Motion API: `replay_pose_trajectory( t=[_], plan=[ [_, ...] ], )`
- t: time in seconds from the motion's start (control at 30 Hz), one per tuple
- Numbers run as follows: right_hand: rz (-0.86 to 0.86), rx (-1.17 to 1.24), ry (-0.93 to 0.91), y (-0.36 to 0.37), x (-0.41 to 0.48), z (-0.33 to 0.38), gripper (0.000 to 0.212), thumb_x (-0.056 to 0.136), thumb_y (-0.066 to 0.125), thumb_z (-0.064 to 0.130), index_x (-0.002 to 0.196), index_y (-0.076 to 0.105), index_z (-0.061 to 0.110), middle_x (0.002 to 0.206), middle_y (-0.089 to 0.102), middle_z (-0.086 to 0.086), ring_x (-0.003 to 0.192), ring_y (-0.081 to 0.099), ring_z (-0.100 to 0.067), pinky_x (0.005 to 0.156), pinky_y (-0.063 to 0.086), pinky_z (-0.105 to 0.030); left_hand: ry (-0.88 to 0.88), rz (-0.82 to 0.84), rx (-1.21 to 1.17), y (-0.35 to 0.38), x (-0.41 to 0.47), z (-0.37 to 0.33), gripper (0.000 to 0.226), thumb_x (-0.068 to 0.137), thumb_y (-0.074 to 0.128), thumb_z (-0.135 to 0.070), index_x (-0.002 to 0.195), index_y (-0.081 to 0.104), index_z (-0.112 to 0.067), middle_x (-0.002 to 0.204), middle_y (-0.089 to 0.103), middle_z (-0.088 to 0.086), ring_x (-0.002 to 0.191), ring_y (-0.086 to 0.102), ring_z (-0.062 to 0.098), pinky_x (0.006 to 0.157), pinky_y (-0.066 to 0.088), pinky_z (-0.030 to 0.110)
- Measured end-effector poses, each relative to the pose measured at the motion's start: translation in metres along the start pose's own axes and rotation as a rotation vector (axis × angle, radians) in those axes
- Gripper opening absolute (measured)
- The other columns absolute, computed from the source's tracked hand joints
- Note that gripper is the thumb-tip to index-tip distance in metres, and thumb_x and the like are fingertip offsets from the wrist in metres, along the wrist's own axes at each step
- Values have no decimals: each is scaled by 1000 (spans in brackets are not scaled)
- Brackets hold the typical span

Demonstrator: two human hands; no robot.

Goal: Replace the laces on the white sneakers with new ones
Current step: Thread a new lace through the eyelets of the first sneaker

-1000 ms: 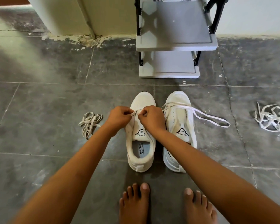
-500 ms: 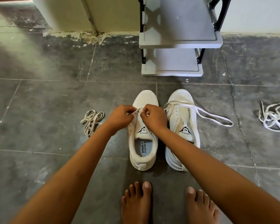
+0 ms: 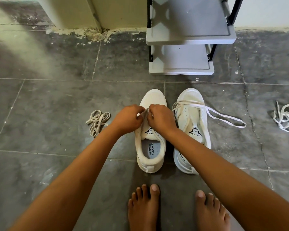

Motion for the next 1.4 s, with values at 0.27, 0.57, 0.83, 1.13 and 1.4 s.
replay_pose_trajectory(
  t=[0.27,0.57,0.83,1.13,1.4],
  plan=[
    [62,-131,-120,-2,5,9,23,95,40,18,102,55,2,104,60,-15,94,56,-32,64,30,-32,-49,-49,-121,-1,-2,3,35,92,46,-4,123,60,-7,124,61,12,107,58,28,90,44,31],
    [136,-136,-181,2,11,11,20,92,44,16,97,58,2,99,62,-16,90,56,-32,65,33,-35,-61,-36,-104,1,-2,5,38,91,43,-2,127,56,-6,131,56,13,118,52,27,96,41,31],
    [12,131,-19,-8,10,-7,19,90,50,17,93,62,3,94,65,-13,87,57,-28,71,44,-36,-62,-44,22,4,2,2,30,93,47,-17,117,61,-7,118,61,12,102,59,30,88,48,42],
    [-14,346,119,-6,5,-22,12,85,58,12,85,66,4,81,66,-13,76,56,-23,69,44,-34,-269,-68,-484,9,-2,21,45,81,38,12,109,66,-8,109,66,12,103,59,26,91,50,41],
    [-117,552,302,1,-8,-36,7,83,60,9,76,62,9,68,55,2,67,49,-13,61,34,-24,-374,-9,-800,23,-4,35,45,82,36,20,102,65,-9,80,63,-1,68,58,9,53,49,14]
  ],
)
Point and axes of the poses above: each hand's wrist, its own x-axis towards the middle knuckle, its own y-axis out of the palm, z = x × y, the point moved 9 cm from there along x, towards the middle knuckle
